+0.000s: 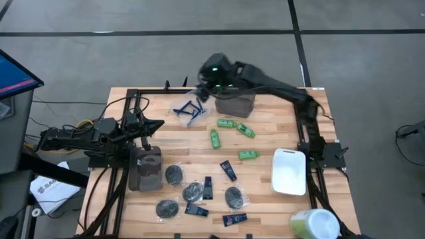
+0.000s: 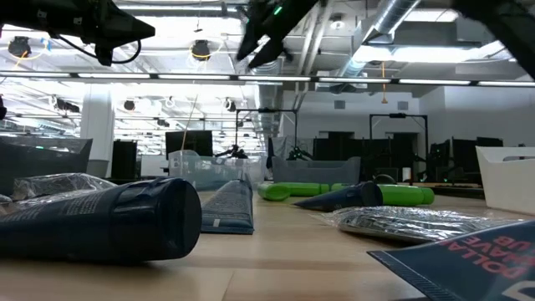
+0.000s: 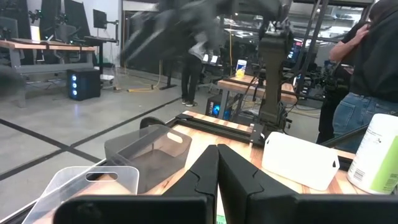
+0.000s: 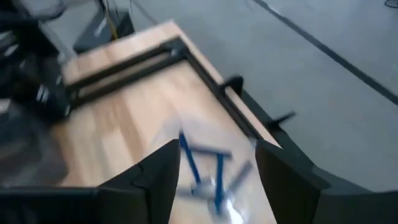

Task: Pick & Place Travel size toiletries
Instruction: Put the green shampoo into the white bin

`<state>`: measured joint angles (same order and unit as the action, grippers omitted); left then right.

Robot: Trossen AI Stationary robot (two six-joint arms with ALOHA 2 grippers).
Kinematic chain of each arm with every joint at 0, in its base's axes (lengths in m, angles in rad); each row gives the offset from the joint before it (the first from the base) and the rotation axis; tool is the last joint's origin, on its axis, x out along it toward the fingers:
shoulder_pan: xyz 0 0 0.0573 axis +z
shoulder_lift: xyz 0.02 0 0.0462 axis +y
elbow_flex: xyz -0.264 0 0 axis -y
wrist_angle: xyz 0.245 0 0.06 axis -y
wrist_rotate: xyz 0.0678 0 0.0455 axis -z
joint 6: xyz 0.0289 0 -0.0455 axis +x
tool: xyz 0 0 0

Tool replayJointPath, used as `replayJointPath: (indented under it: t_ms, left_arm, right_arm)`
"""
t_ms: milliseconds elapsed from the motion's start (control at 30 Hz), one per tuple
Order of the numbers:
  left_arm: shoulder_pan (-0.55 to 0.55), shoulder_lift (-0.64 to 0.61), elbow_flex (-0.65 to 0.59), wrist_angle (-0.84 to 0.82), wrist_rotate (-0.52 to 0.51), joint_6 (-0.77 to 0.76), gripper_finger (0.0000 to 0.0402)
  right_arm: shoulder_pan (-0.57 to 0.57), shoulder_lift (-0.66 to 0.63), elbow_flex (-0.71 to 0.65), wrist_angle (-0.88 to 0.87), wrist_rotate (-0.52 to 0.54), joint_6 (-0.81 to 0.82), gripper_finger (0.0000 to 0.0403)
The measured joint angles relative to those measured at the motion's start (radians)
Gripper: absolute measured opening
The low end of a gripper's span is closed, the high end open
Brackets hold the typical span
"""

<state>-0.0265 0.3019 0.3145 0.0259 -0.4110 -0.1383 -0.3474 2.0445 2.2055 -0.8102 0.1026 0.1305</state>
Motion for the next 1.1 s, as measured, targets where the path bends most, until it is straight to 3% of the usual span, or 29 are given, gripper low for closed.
replayJointPath:
  t_ms: [233, 467, 600, 833, 1100]
  left_arm:
    - [0.0, 0.0, 0.0, 0.002, 0.0, 0.0, 0.0]
    - [0.0, 0.0, 0.0, 0.003, 0.0, 0.0, 0.0]
    - [0.0, 0.0, 0.0, 0.003, 0.0, 0.0, 0.0]
    - [0.0, 0.0, 0.0, 0.002, 0.0, 0.0, 0.0]
    - [0.0, 0.0, 0.0, 0.002, 0.0, 0.0, 0.0]
  right_arm:
    - [0.068, -0.182, 0.0, -0.384, 0.012, 0.005, 0.0174]
    - [0.192, -0.236, -0.055, -0.738, 0.159, 0.088, 0.0163]
    - [0.263, -0.318, -0.238, -0.735, 0.165, 0.157, 0.0168]
    - [0.373, -0.473, -0.69, -0.608, 0.126, 0.254, 0.0211]
    - [0.427, -0.484, -1.041, -0.288, -0.013, 0.194, 0.0263]
